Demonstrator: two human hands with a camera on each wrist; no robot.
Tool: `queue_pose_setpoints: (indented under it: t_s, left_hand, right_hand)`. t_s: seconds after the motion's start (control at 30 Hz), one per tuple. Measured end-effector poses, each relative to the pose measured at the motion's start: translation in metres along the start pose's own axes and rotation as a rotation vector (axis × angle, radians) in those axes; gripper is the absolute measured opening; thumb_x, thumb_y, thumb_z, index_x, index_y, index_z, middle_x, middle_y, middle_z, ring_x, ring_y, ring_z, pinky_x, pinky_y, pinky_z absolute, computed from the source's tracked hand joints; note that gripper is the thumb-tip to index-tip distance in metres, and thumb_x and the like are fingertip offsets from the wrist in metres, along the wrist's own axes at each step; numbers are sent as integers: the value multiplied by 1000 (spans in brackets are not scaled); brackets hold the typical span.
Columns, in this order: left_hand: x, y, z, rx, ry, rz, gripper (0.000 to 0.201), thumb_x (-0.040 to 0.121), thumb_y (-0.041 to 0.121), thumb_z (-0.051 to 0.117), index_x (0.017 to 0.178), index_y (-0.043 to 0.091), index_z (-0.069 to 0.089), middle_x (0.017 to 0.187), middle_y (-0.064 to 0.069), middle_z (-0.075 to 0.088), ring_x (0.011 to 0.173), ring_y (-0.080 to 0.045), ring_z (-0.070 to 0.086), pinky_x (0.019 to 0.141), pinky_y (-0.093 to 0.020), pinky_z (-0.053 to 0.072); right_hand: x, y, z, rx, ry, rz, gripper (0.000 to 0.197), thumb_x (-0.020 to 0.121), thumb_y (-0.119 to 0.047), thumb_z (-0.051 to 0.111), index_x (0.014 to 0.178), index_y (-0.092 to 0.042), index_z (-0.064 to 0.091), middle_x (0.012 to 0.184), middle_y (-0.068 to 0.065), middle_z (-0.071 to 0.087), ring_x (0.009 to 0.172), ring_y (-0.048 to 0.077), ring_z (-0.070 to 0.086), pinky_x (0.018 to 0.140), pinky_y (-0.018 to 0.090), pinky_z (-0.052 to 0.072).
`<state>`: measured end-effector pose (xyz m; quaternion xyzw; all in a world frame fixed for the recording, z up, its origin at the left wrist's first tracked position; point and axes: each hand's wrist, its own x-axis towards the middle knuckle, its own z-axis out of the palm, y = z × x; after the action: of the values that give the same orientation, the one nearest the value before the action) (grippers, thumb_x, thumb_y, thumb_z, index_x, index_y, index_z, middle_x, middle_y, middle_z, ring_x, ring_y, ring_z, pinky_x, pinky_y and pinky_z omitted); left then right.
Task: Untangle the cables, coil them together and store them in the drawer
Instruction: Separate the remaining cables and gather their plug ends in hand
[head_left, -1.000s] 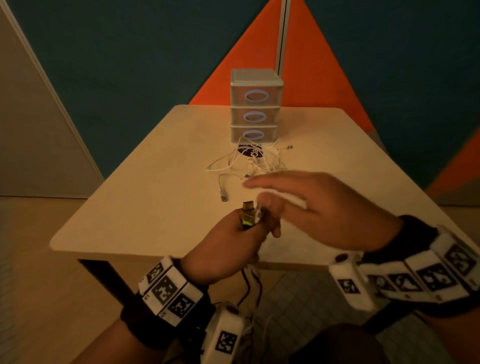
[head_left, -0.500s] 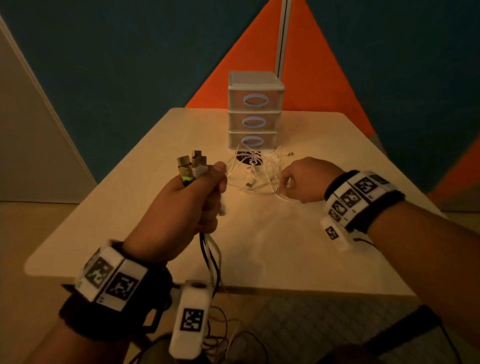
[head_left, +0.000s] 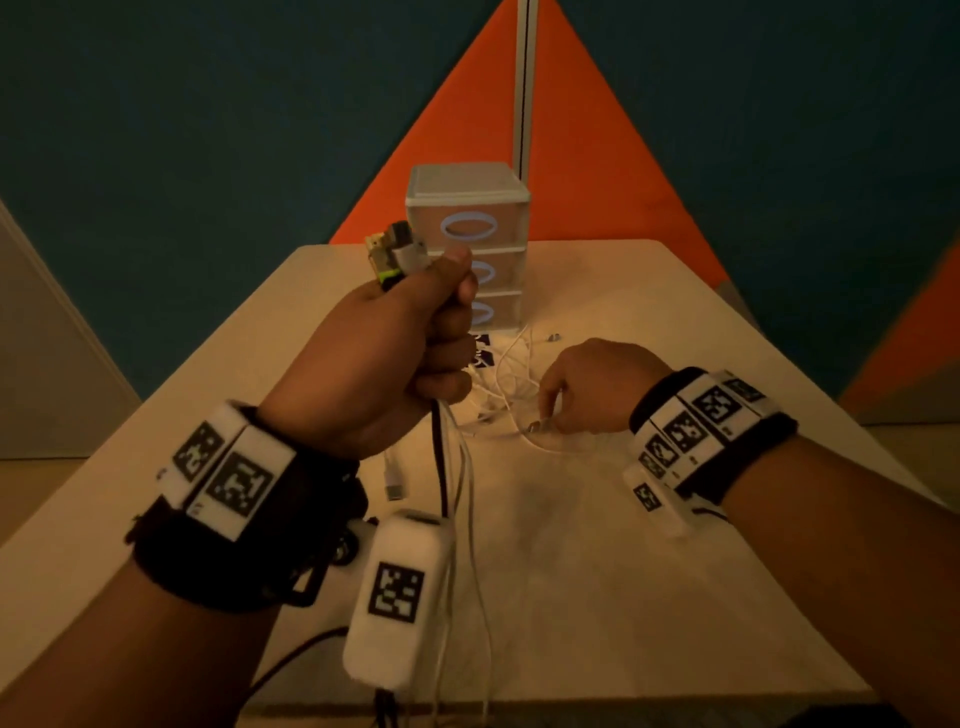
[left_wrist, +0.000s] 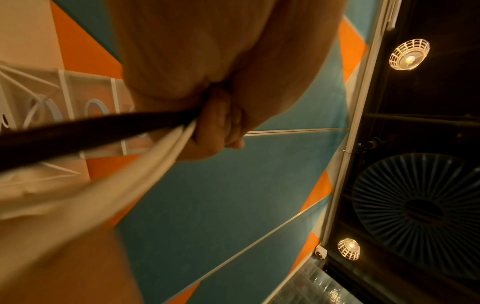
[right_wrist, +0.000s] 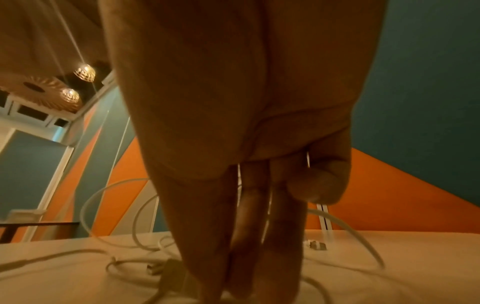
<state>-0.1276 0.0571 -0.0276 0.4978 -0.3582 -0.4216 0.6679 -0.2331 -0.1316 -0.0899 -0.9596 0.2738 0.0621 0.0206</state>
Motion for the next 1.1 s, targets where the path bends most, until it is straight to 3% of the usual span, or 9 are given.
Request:
queue_pose_setpoints:
  t_s: [0.27, 0.37, 0.47, 0.53, 0.63, 0.7, 0.8, 0.93, 1.1]
  left_hand:
    - [38, -14, -21, 184, -65, -41, 32, 103, 38, 46, 80, 17, 54, 66, 2, 11, 51, -11, 11, 42, -22, 16]
    - [44, -20, -29, 145, -29, -9, 30, 103, 38, 45, 99, 14, 62, 66, 3, 9, 52, -11, 9, 43, -24, 12]
    - [45, -27, -34, 172, 40, 17, 34, 103, 38, 46, 118, 17, 68, 69, 0, 11, 54, -14, 9, 45, -26, 12]
    - [44, -30, -33, 211, 78, 44, 31, 102, 40, 48, 120, 28, 70, 68, -2, 19, 56, -16, 13, 44, -26, 16]
    - [40, -31, -27, 291, 123, 50, 29, 100, 42, 48, 123, 37, 67, 68, -4, 58, 51, -14, 20, 42, -24, 21]
    - [40, -33, -23, 291, 123, 35, 28, 100, 42, 48, 122, 37, 64, 82, -8, 73, 49, -14, 19, 43, -25, 19]
    - [37, -37, -20, 349, 111, -2, 26, 100, 42, 48, 119, 31, 64, 89, -10, 76, 56, -23, 14, 50, -31, 17]
    - [35, -40, -20, 600, 145, -82, 35, 103, 42, 46, 107, 16, 70, 49, 12, 62, 41, -13, 26, 43, -22, 27]
    - [39, -44, -27, 626, 230, -67, 23, 103, 30, 49, 97, 26, 71, 82, 6, 77, 42, -12, 30, 41, -21, 30]
  right_hand:
    - [4, 27, -35, 327, 189, -142, 11, 95, -38, 65, 99, -29, 70, 92, -13, 67, 84, 9, 65, 74, 32, 52]
    - [0, 31, -60, 691, 264, -147, 8, 102, -32, 55, 99, -25, 58, 92, -5, 77, 80, 11, 74, 67, 28, 47]
    - [-1, 27, -78, 814, 339, -201, 11, 106, -33, 48, 99, -27, 54, 89, -5, 79, 80, 13, 76, 66, 28, 44]
    - [0, 22, -83, 853, 358, -248, 9, 106, -33, 48, 102, -27, 54, 89, -3, 79, 82, 13, 76, 70, 34, 47]
    - [1, 12, -83, 881, 342, -329, 11, 105, -31, 48, 107, -22, 53, 89, 0, 79, 83, 16, 77, 74, 45, 55]
    - [2, 5, -84, 906, 330, -369, 13, 105, -29, 49, 110, -18, 53, 89, 2, 79, 80, 17, 77, 74, 46, 58]
    - [4, -4, -86, 923, 313, -408, 14, 105, -26, 49, 113, -15, 52, 89, 4, 79, 79, 21, 77, 73, 47, 61]
    - [7, -5, -90, 923, 317, -415, 15, 105, -26, 49, 112, -14, 52, 87, 5, 79, 77, 23, 77, 71, 44, 61]
    - [-1, -3, -96, 782, 321, -416, 15, 100, -28, 55, 109, -17, 59, 85, -1, 79, 78, 16, 76, 75, 40, 60]
